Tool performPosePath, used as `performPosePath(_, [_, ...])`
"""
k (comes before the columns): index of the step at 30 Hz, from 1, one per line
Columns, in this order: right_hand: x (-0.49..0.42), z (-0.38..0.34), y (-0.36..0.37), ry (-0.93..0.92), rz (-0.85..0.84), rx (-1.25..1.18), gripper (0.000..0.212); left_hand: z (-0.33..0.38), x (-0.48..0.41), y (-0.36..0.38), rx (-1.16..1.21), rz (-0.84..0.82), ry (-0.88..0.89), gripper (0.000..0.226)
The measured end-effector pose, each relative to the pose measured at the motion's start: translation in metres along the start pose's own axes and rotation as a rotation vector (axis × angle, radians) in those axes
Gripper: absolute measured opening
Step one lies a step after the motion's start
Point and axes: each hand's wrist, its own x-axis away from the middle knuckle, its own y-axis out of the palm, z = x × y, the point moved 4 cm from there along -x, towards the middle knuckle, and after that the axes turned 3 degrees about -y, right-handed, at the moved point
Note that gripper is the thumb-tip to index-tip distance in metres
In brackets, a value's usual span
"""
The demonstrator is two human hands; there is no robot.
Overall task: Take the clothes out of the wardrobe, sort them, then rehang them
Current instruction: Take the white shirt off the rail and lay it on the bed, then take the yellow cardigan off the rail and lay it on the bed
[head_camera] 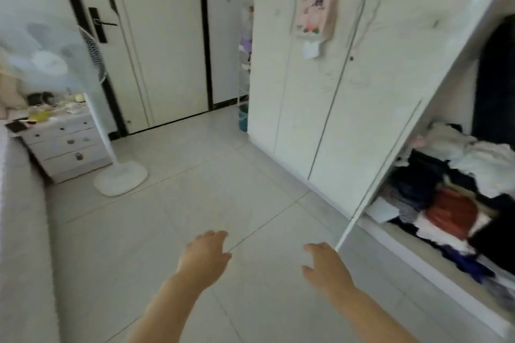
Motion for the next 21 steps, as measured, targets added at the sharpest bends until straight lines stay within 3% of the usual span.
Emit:
performPosePath(8, [0.011,0.221,-0.131,0.314,0.231,-0.076,0.041,0.304,-0.077,0.027,-0.098,-0.016,0.462,0.05])
performPosePath(21, [-0.029,0.425,-0.334,0.502,0.625,-0.008,0.048,0.64,-0.169,-0.003,-0.026,0.076,0.979,0.049])
